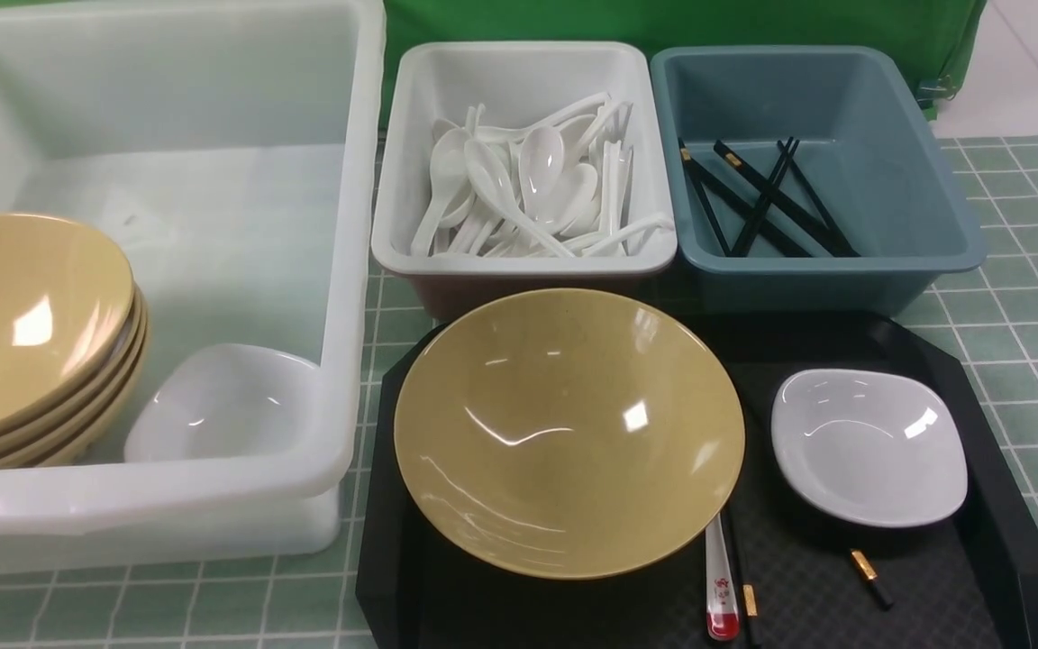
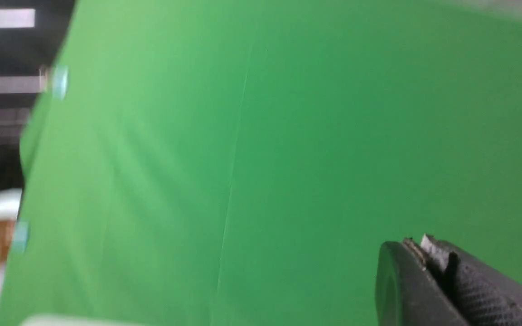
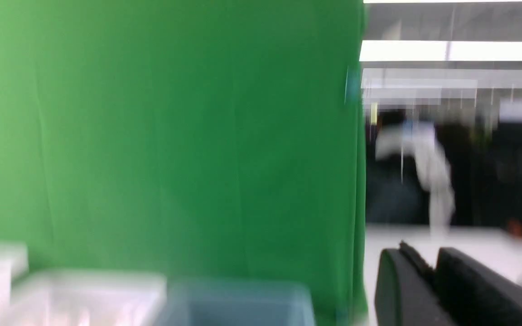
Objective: On blue table put chopsticks spoon bowls plates into blue grey white boxes.
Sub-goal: 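Grasp the large bowl on the tray by its rim, then place the tan bowl onto the bowl stack in the left bin with the left gripper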
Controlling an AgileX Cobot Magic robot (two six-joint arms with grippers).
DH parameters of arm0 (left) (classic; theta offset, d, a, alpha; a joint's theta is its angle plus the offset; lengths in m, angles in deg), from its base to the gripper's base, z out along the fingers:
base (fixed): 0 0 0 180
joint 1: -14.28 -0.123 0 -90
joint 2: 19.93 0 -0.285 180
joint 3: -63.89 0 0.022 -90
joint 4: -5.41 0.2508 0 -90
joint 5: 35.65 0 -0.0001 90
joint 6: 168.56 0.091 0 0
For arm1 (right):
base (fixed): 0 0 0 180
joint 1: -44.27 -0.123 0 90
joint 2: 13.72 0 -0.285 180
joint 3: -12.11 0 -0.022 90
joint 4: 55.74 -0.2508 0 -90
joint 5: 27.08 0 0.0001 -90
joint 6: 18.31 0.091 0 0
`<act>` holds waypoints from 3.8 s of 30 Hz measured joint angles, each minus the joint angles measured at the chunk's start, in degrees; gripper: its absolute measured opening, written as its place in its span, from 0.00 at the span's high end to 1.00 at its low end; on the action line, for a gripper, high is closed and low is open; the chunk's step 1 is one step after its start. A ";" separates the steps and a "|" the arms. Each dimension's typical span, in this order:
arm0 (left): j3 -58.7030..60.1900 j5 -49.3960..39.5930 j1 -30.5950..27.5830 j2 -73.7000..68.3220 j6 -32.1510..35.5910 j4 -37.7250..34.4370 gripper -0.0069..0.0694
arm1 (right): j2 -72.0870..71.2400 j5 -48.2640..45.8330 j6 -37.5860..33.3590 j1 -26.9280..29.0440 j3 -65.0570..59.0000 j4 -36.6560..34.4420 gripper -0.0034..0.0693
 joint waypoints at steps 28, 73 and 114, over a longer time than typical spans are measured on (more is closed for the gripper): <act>-45.63 -55.25 43.05 -69.72 13.94 -6.81 0.91 | 24.35 -26.84 -35.73 -12.03 -0.70 -31.58 0.90; -54.99 -67.11 35.92 -80.29 9.25 6.25 0.22 | 24.35 -25.19 -35.91 -12.03 -0.70 -31.71 0.90; -54.93 -67.57 14.67 -43.88 16.79 -5.69 0.90 | 24.35 -25.12 -35.91 -12.03 -0.70 -31.71 0.88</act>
